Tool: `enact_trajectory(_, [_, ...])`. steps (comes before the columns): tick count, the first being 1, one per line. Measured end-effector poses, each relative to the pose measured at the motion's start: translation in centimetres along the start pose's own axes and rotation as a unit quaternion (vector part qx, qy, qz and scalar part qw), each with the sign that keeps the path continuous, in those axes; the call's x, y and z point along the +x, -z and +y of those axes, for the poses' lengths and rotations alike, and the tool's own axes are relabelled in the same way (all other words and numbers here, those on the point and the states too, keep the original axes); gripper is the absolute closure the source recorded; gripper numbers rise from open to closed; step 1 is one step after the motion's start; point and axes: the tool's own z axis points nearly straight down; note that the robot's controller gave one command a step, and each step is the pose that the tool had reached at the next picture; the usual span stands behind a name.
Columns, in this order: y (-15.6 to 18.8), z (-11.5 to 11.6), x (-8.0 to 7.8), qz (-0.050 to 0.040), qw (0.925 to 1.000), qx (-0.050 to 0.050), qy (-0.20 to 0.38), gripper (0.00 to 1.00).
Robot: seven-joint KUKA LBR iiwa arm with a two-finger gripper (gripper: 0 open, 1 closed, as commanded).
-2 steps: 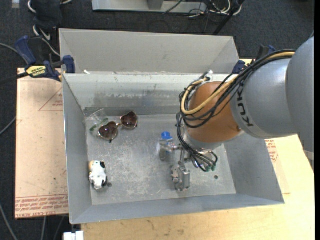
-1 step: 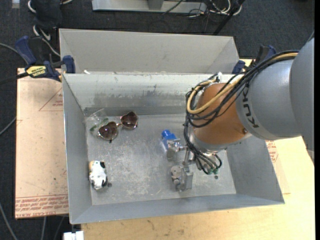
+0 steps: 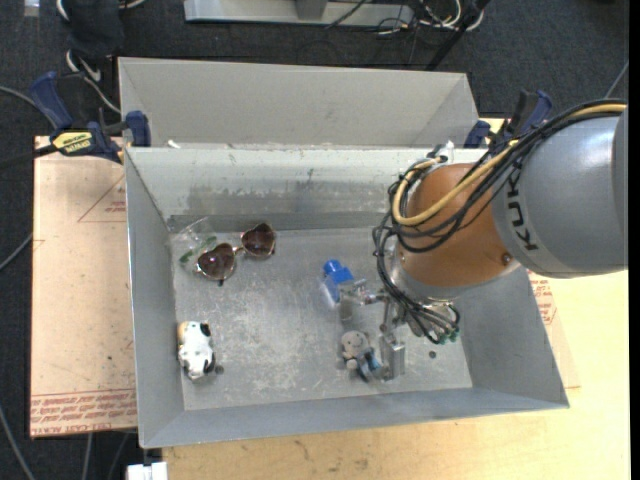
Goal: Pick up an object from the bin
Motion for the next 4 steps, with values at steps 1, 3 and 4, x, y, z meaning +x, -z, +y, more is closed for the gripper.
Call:
enact_trajectory(1, [1.0, -1.3, -5.5, -0.0012, 0.9939, 0.0, -0.11, 1.0])
enact_trajectory(3, [1.0, -1.3, -5.5, -0.0012, 0.9938, 0.0, -0.111, 0.0])
enact_trajectory(4, [0.2, -2.5, -7.0, -0.0014, 0.9984, 0.0, -0.057, 0.0])
